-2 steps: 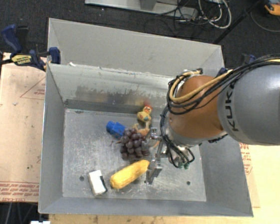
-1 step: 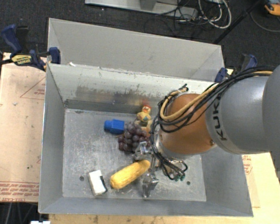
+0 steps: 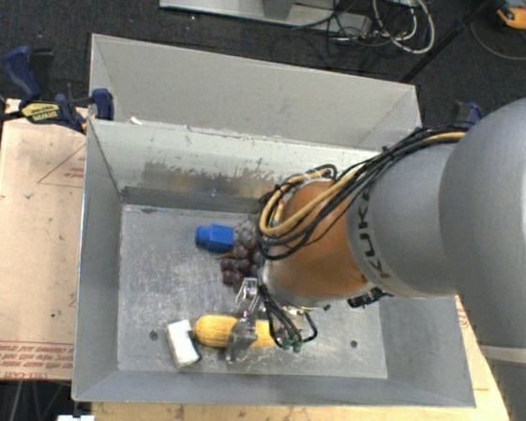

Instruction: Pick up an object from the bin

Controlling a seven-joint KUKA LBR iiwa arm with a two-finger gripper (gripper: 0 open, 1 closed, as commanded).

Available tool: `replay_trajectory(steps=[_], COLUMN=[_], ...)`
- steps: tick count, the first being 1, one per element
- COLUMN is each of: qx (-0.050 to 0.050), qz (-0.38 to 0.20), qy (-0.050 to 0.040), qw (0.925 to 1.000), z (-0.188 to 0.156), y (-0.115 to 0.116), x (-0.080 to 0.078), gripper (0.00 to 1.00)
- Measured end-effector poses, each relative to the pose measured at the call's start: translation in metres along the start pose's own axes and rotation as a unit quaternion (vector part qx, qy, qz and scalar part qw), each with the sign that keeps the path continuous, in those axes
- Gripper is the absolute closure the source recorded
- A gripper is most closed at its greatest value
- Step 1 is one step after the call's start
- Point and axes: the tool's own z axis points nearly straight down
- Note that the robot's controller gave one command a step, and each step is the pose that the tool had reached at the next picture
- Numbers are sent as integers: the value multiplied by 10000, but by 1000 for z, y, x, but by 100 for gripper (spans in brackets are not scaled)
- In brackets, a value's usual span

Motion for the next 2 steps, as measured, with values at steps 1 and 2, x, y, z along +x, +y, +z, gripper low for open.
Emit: replay_trajectory(steps=[1,2], qx=[0,0], qz=[3,64], qy=[0,4], qw=[10000,10000], z=[0,-128], y=[0,-4], x=[0,-6], gripper=[100,100])
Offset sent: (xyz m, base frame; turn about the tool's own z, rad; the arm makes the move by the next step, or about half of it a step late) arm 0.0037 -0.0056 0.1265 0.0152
